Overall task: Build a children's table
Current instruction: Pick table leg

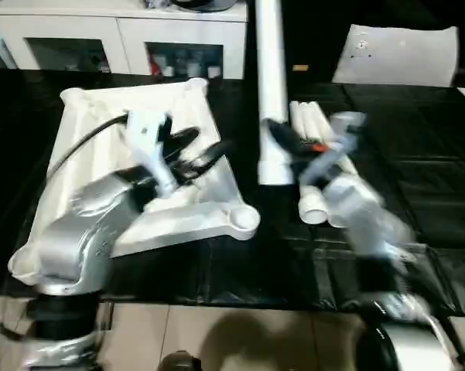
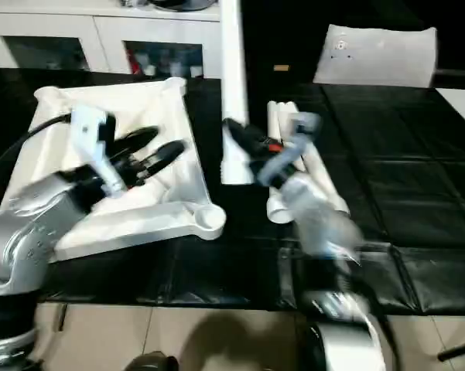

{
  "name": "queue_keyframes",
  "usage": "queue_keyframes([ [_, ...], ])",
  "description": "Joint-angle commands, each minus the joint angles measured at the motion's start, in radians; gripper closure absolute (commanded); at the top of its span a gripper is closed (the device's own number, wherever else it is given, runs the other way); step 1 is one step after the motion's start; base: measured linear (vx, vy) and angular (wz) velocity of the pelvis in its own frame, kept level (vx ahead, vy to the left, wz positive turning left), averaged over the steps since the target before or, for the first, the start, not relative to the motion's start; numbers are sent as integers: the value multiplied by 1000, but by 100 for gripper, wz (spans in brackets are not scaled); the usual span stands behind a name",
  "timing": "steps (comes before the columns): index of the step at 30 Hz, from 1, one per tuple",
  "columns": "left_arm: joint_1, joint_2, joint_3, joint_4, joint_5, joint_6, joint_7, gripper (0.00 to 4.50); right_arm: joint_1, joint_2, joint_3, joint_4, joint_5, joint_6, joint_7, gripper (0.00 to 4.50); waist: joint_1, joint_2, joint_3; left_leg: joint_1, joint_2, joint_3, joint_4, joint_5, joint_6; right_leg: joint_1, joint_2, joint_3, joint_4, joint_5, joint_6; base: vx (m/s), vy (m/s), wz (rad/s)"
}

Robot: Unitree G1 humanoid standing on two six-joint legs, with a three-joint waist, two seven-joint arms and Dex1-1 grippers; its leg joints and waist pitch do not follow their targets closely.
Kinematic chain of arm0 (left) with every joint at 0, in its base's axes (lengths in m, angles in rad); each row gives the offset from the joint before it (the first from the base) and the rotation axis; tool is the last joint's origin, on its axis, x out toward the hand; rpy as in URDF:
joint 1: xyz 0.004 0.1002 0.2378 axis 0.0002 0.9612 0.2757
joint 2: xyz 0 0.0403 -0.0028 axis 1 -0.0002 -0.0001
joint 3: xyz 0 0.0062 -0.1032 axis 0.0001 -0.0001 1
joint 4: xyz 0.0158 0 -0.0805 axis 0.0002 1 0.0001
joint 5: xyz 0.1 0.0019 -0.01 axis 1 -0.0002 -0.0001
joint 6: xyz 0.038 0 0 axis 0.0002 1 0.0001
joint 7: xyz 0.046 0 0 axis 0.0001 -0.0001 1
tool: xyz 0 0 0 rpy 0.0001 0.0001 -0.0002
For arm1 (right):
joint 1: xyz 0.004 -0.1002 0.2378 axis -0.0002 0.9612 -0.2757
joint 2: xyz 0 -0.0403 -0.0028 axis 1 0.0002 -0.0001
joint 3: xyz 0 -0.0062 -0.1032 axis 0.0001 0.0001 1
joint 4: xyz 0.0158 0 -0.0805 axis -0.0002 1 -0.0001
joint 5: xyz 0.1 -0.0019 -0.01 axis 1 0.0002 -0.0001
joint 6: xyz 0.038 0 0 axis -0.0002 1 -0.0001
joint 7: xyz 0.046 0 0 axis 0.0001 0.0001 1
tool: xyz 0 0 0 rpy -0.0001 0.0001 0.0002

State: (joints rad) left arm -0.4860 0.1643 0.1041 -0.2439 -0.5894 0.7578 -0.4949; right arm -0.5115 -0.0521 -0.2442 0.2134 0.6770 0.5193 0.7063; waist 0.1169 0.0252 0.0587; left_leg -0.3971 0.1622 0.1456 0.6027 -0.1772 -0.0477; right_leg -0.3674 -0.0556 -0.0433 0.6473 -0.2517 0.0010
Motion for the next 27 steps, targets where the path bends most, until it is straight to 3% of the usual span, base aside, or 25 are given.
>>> queue_keyframes([
  [1,-29,-20,26,-2,-59,28,18,114,11,-8,16,-56,41,30,33,267,0,11,-75,18,54,-14,-64,-100,14,48,-82,39,-65,153,-261,0,0,0],
  [2,-58,-54,51,7,-106,53,31,114,39,-15,21,-101,79,69,57,267,0,12,-75,20,53,-13,-63,-102,13,49,-83,40,-66,141,-262,0,0,0],
  [6,-109,-96,73,42,-141,70,54,114,81,-23,45,-169,123,119,102,267,6,12,-74,19,55,-14,-61,-97,29,47,-85,42,-74,95,-247,0,0,0],
  [7,-118,-101,77,46,-157,75,56,114,88,-25,52,-181,127,124,109,267,7,19,-76,19,55,-16,-61,-90,32,46,-84,41,-73,93,-242,0,0,0],
  [10,-127,-101,76,50,-179,81,60,114,98,-29,63,-198,135,127,124,267,6,14,-75,18,55,-15,-61,-83,28,45,-83,41,-74,85,-237,0,0,0],
  [12,-128,-96,70,54,-172,78,59,114,100,-30,67,-201,137,126,130,267,5,16,-75,17,54,-15,-61,-76,30,44,-82,41,-74,89,-232,0,0,0],
  [13,-124,-95,66,55,-168,80,57,143,103,-32,71,-208,137,126,132,267,5,16,-76,17,55,-15,-61,-74,31,44,-83,41,-74,87,-231,0,0,0],
  [17,-115,-86,55,54,-153,76,56,151,112,-40,83,-229,129,123,132,267,5,17,-77,18,56,-16,-61,-69,28,44,-83,40,-73,98,-226,0,0,0],
  [19,-110,-80,43,54,-131,58,56,151,116,-48,90,-240,125,120,136,267,5,7,-75,16,56,-15,-63,-71,32,44,-84,40,-76,86,-224,0,0,0],
  [21,-105,-69,26,55,-102,31,59,151,119,-53,98,-243,116,112,138,267,7,11,-74,17,58,-15,-63,-73,34,43,-86,41,-76,70,-216,0,0,0],
  [22,-94,-51,1,51,-58,-10,61,151,121,-59,117,-237,78,81,142,267,9,9,-75,16,58,-16,-64,-74,31,43,-86,41,-77,61,-210,0,0,0],
  [27,-79,-30,-20,26,-51,-15,35,151,114,-56,140,-225,27,19,134,267,11,14,-75,16,58,-16,-64,-76,14,39,-85,41,-75,65,-206,0,0,0],
])
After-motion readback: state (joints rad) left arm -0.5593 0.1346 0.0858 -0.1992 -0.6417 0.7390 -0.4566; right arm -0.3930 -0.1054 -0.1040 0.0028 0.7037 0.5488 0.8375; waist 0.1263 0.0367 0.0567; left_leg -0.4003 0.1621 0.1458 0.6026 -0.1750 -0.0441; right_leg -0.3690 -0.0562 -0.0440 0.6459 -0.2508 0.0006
